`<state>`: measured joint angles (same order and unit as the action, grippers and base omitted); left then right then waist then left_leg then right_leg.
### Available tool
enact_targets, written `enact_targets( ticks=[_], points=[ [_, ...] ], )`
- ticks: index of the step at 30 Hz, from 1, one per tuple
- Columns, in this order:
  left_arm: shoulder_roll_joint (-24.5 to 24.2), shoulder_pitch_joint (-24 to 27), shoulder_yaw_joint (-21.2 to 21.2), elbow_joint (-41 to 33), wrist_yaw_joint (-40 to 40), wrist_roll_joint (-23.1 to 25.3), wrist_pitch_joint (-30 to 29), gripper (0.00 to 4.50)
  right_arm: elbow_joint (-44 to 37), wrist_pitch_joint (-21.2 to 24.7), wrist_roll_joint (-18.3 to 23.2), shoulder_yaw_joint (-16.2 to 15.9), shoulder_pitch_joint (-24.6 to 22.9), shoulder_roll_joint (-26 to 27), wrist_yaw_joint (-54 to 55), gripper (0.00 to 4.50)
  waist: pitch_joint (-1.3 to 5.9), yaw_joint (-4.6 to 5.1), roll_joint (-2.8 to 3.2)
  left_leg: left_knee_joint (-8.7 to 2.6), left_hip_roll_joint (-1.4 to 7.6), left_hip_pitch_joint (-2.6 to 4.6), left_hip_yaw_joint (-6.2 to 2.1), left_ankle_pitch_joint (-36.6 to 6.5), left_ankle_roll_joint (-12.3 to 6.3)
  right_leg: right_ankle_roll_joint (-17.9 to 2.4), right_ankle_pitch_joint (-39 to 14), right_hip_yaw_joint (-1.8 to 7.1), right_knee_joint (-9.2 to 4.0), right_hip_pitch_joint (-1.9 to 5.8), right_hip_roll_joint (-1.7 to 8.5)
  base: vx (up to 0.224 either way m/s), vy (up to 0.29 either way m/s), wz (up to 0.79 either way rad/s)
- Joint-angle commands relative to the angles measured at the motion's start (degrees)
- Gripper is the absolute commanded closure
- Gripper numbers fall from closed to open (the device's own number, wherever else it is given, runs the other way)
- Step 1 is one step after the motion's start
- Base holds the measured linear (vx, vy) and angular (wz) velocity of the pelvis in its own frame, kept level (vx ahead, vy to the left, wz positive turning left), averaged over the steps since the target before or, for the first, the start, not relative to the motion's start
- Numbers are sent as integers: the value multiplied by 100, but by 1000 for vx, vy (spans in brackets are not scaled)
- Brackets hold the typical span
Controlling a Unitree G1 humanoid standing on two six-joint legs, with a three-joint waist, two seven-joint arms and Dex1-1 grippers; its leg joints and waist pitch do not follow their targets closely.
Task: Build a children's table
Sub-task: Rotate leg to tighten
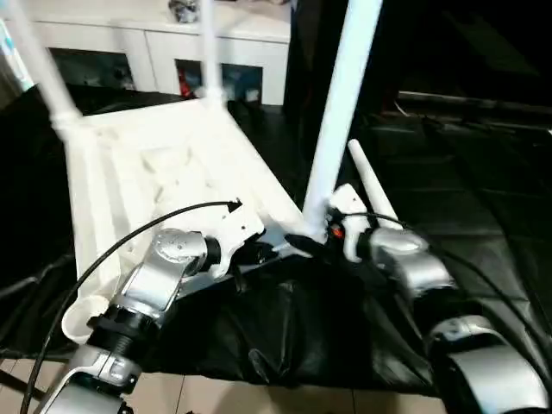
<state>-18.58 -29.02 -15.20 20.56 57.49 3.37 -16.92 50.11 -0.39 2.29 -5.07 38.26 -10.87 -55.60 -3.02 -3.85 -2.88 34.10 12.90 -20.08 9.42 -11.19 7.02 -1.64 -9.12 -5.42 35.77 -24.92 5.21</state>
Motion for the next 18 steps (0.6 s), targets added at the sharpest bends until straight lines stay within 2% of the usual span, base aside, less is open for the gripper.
enact_targets(
  ticks=[1, 4, 6, 7, 8, 10, 16, 18],
  points=[
    [155, -56, -235, -302, 333, -328, 350, 450, -353, 43, 115, -398, -99, 54, -764, 53, 402, -1, 43, -370, 5, -40, 80, -971, -408, -1134, -1311, 281, -426, 433, 235, 0, 0, 0],
    [40, -38, -286, -307, 595, -363, 434, 450, -800, 169, 258, -583, -306, -145, -1383, 77, 400, -45, 39, -368, 13, -34, 84, -919, -494, -1173, -1148, 281, -418, 437, 223, 0, 0, 0],
    [-10, -34, -304, -297, 690, -375, 463, 450, -965, 203, 292, -647, -383, -207, -1560, 87, 394, -88, 34, -373, 15, -31, 86, -937, -459, -1150, -1277, 278, -429, 432, 230, 0, 0, 0],
    [-42, -33, -320, -290, 727, -361, 487, 450, -1047, 217, 300, -681, -423, -236, -1641, 106, 386, -100, 32, -378, 14, -26, 89, -977, -425, -1115, -1382, 282, -444, 424, 231, 0, 0, 0],
    [-60, -35, -326, -266, 764, -339, 524, 450, -1107, 219, 293, -708, -458, -257, -1717, 115, 391, -105, 53, -383, 15, -28, 82, -1006, -393, -1092, -1451, 282, -444, 429, 238, 0, 0, 0],
    [-96, -33, -331, -234, 858, -333, 554, 450, -1271, 260, 268, -779, -554, -304, -1891, 123, 388, -108, 51, -384, 13, -18, 82, -1046, -355, -1046, -1516, 279, -462, 422, 231, 0, 0, 0],
    [-141, 1, -344, -218, 953, -334, 573, 450, -1471, 379, 259, -875, -694, -328, -1969, 168, 393, -106, 38, -389, 13, -29, 76, -1031, -321, -1026, -1517, 277, -454, 425, 234, 0, 0, 0],
    [-49, -12, -286, -180, 740, -307, 536, 450, -1317, 395, 177, -787, -663, -217, -1611, 171, 395, -105, 17, -384, 12, -31, 80, -1014, -323, -1020, -1520, 280, -453, 426, 235, 0, 0, 0]
  ],
)
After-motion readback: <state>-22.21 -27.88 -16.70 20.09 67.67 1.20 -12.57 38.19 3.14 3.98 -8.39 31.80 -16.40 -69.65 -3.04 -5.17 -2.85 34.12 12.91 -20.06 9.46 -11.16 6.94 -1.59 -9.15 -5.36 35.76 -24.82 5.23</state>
